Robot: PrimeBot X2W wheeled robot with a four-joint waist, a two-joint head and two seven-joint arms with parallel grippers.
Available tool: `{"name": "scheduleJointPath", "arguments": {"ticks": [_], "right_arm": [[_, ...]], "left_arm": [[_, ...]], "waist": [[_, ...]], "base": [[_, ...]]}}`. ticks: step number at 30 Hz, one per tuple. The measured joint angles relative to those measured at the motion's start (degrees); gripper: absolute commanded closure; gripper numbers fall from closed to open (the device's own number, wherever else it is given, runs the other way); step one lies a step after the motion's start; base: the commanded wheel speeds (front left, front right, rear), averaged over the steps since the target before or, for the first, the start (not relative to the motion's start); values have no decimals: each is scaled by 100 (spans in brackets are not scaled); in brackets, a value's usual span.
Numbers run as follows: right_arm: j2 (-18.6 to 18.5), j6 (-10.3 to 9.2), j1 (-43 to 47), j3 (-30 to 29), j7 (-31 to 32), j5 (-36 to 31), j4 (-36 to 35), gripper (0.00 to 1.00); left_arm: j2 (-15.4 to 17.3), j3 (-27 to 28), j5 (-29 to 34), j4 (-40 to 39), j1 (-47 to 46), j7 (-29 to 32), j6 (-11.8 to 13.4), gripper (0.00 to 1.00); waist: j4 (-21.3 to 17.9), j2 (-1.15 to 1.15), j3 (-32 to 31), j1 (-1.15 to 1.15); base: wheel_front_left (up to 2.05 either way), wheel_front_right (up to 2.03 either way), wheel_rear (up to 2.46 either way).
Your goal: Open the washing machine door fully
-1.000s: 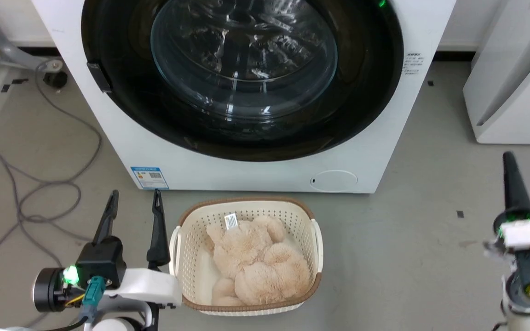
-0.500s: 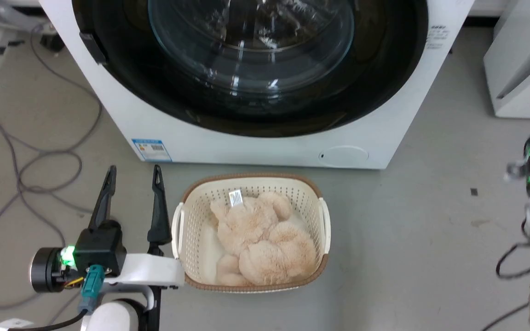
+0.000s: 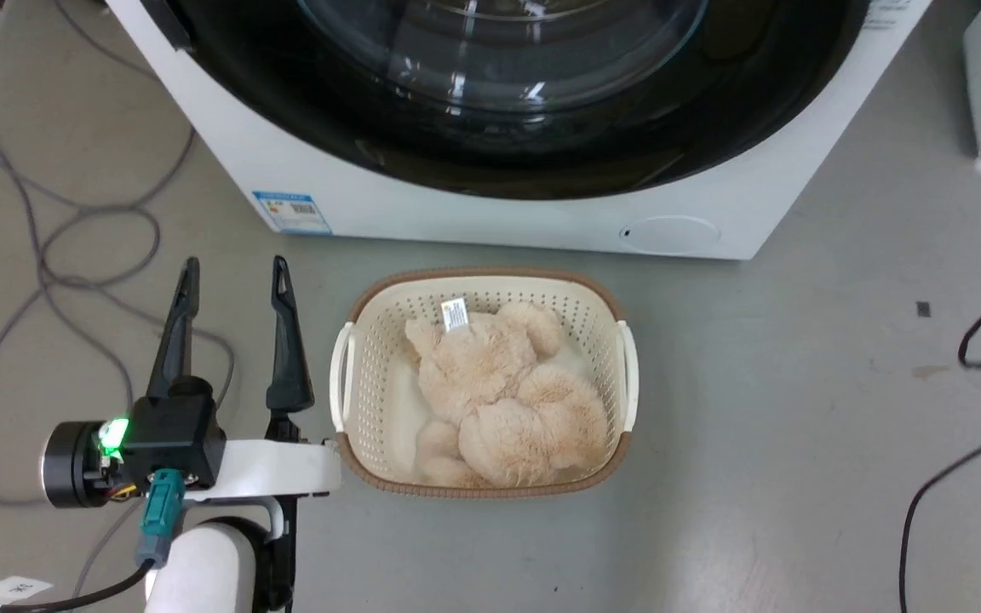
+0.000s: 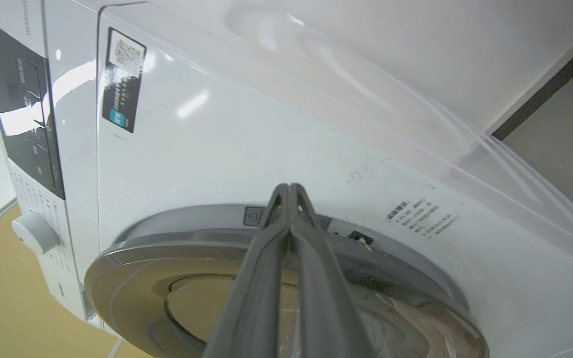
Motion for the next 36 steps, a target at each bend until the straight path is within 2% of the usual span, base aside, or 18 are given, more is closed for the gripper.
{"name": "scheduleJointPath", "arguments": {"ticks": [19, 30, 36], "right_arm": [[-213, 1, -1464, 693, 634, 756, 1069, 100], [-490, 33, -1892, 1166, 1639, 1350, 1412, 100], [-510, 33, -1878, 1377, 2043, 1397, 1430, 100]], "left_arm": [[-8, -147, -49, -76, -325, -214, 224, 0], [-18, -177, -51, -90, -393, -355, 309, 0], [-25, -170, -51, -87, -396, -355, 318, 0]], "waist": [[303, 0, 600, 0], [360, 0, 752, 0], [325, 0, 633, -1]], "base": [[0, 0, 0], [0, 0, 0], [0, 0, 0]]}}
